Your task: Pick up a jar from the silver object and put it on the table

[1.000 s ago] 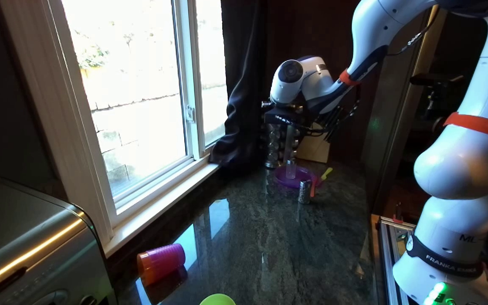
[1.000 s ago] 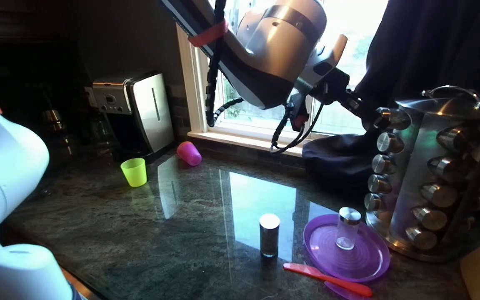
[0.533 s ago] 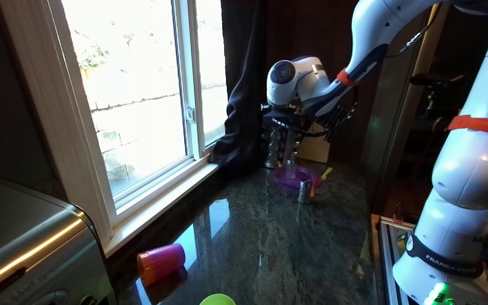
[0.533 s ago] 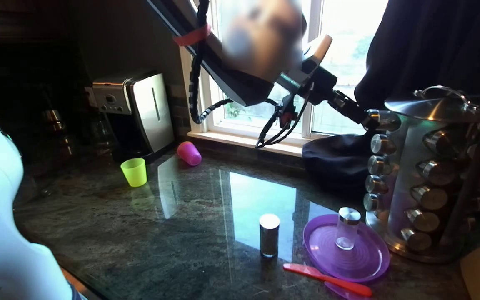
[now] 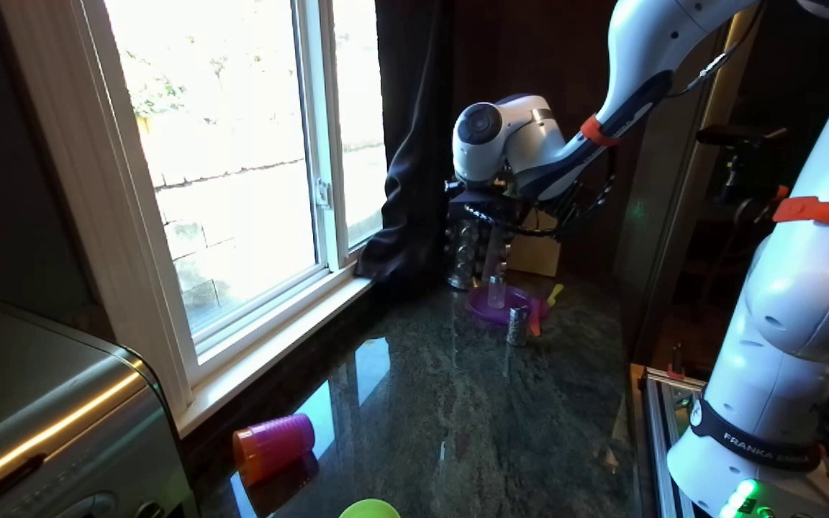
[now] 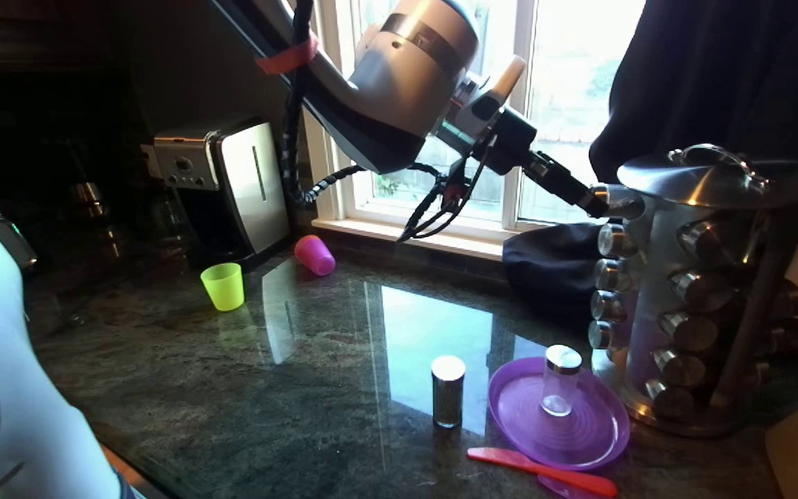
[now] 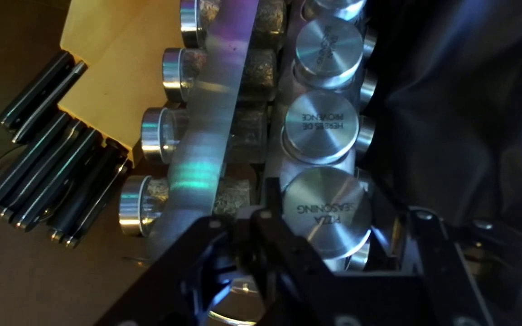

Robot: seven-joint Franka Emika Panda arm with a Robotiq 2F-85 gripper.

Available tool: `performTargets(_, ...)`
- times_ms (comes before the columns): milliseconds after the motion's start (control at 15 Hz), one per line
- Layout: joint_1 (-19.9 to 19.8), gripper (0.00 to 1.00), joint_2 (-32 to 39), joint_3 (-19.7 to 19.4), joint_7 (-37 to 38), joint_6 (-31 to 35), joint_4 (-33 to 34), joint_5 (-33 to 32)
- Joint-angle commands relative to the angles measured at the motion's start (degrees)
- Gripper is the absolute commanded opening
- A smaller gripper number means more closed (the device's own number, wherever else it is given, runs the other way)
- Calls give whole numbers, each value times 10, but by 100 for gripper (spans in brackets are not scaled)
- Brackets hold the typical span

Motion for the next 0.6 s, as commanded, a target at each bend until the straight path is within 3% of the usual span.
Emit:
performTargets(0, 27, 25, -46, -10, 7, -66, -20, 5)
performTargets(533, 58, 25, -49, -7, 33, -139, -17, 23)
